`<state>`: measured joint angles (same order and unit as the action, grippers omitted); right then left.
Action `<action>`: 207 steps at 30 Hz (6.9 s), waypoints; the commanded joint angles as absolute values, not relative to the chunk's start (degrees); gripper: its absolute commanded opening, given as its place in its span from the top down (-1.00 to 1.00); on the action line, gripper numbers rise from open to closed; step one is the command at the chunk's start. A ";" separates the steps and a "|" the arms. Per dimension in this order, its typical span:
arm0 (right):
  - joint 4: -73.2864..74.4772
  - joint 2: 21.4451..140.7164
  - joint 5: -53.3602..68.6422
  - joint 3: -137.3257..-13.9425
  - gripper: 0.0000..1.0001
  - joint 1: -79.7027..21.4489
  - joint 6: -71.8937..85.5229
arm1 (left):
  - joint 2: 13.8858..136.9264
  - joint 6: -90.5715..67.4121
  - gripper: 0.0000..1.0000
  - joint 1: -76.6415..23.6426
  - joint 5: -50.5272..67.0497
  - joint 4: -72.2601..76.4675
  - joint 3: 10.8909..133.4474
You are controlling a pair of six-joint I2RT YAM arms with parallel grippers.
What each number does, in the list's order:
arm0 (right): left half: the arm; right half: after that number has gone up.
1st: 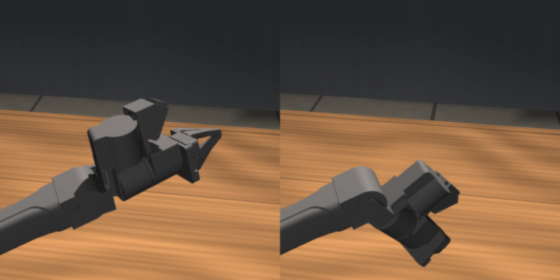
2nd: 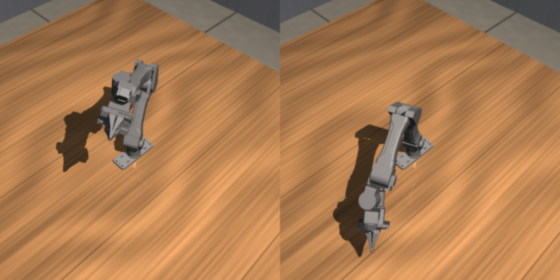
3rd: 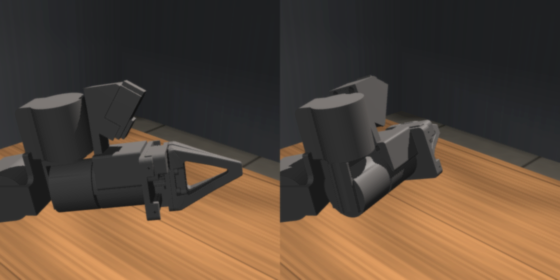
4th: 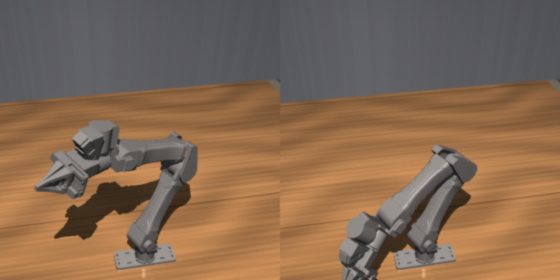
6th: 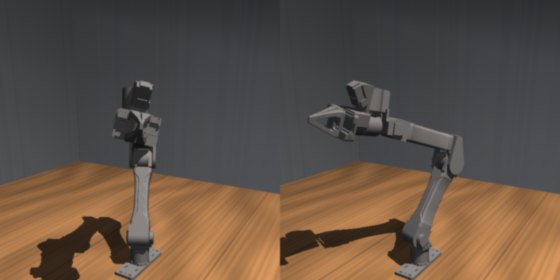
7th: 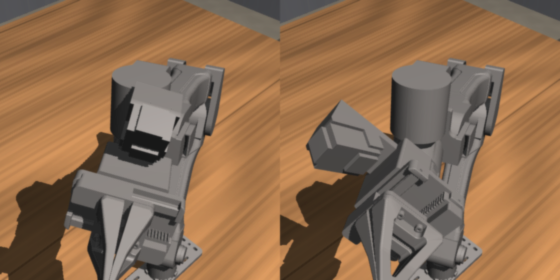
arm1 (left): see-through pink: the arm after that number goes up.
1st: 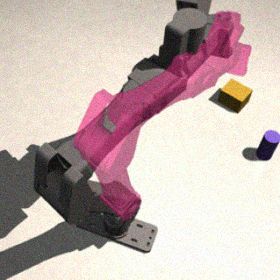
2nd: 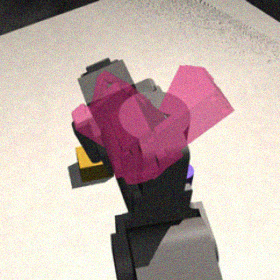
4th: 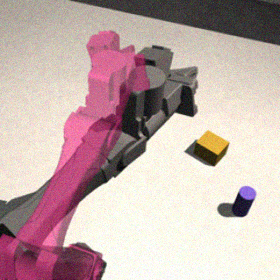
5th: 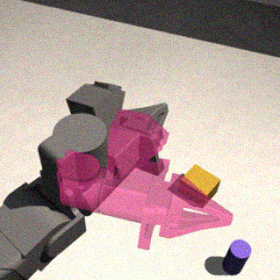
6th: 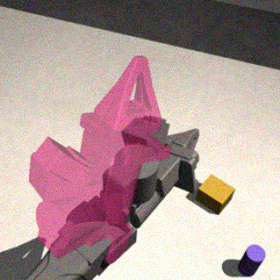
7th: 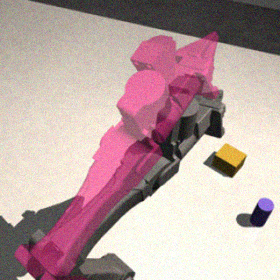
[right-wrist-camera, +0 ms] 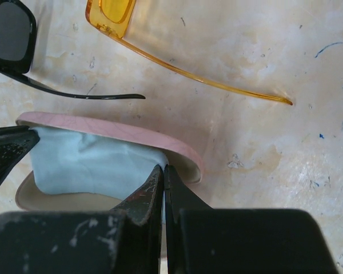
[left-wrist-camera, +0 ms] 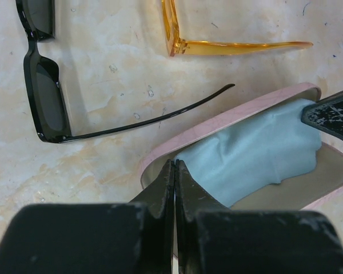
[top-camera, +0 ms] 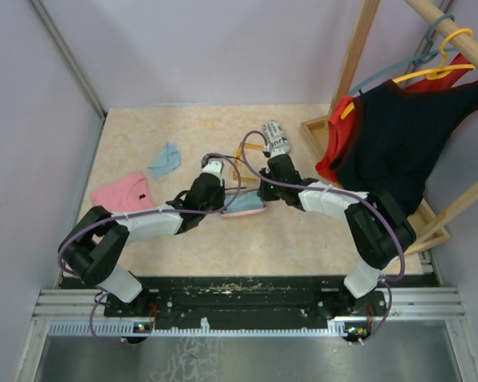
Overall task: Organize the sunglasses
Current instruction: Place the glasses cleaning cloth in the sunglasses case, then adjust the sunglasses case at the center of the board.
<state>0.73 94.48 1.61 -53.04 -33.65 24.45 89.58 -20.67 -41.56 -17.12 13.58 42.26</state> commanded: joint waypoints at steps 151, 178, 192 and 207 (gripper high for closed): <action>19.70 105.39 20.56 -77.25 0.04 -32.26 -13.47 | 58.47 -26.55 -0.01 -39.73 -25.28 1.27 32.38; 16.98 103.92 19.94 -72.07 0.58 -32.26 -5.24 | 55.26 -26.72 -0.02 -39.73 -25.09 -0.86 31.73; 14.43 95.95 13.64 -63.55 0.63 -32.96 8.44 | 54.93 -26.46 -0.03 -39.73 -24.44 -0.96 31.82; 7.70 90.99 12.85 -52.63 0.65 -33.46 23.87 | 55.08 -26.63 -0.03 -39.73 -23.58 -0.98 31.60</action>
